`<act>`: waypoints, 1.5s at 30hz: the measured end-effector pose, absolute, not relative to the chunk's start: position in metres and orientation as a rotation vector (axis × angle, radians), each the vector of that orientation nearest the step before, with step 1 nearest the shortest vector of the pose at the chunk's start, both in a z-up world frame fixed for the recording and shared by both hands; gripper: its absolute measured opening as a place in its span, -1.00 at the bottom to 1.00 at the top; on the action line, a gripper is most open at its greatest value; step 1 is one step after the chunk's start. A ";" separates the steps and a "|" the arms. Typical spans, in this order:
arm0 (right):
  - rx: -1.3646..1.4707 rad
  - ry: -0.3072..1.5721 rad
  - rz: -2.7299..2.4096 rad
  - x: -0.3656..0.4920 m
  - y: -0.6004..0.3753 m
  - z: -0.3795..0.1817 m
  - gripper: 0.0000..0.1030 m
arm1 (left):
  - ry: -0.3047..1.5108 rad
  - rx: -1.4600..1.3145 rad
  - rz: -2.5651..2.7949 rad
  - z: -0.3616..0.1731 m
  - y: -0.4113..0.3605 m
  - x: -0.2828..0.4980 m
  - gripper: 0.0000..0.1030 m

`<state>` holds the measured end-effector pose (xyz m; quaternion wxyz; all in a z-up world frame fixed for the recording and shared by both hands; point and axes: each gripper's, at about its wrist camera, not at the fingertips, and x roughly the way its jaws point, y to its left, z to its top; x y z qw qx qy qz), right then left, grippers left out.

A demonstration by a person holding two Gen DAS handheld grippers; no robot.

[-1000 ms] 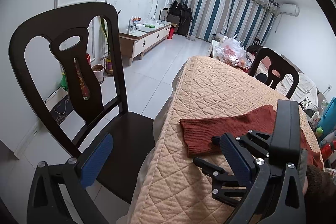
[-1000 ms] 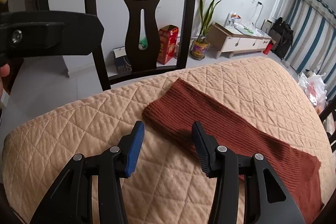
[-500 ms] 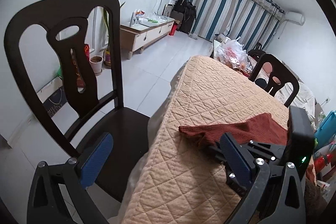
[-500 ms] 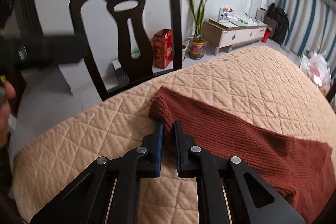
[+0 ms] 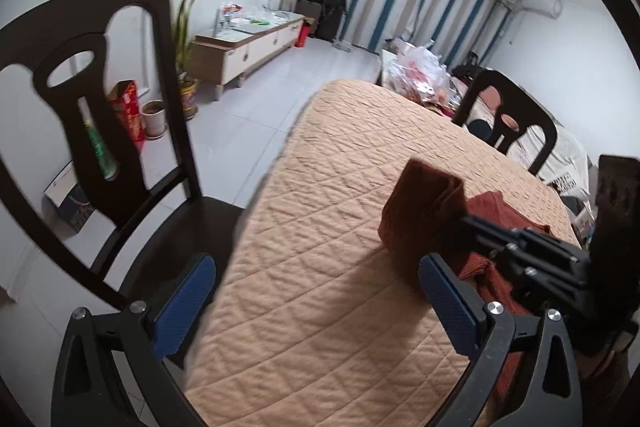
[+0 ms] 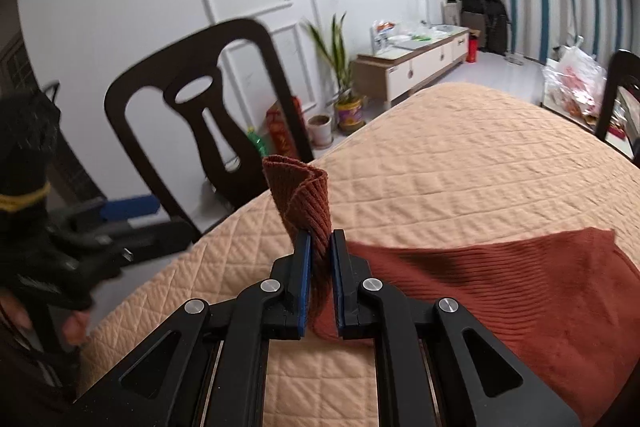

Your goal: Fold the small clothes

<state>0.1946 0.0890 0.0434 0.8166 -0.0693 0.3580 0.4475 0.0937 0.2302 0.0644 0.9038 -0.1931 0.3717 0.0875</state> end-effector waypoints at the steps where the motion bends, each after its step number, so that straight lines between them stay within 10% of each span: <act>1: -0.136 0.755 0.942 0.196 0.084 0.046 -0.81 | 0.776 -0.396 0.165 0.063 0.227 0.099 0.99; 45: 0.099 0.712 0.453 0.235 -0.107 0.050 -0.82 | 0.919 -0.172 0.058 0.031 0.090 0.230 0.99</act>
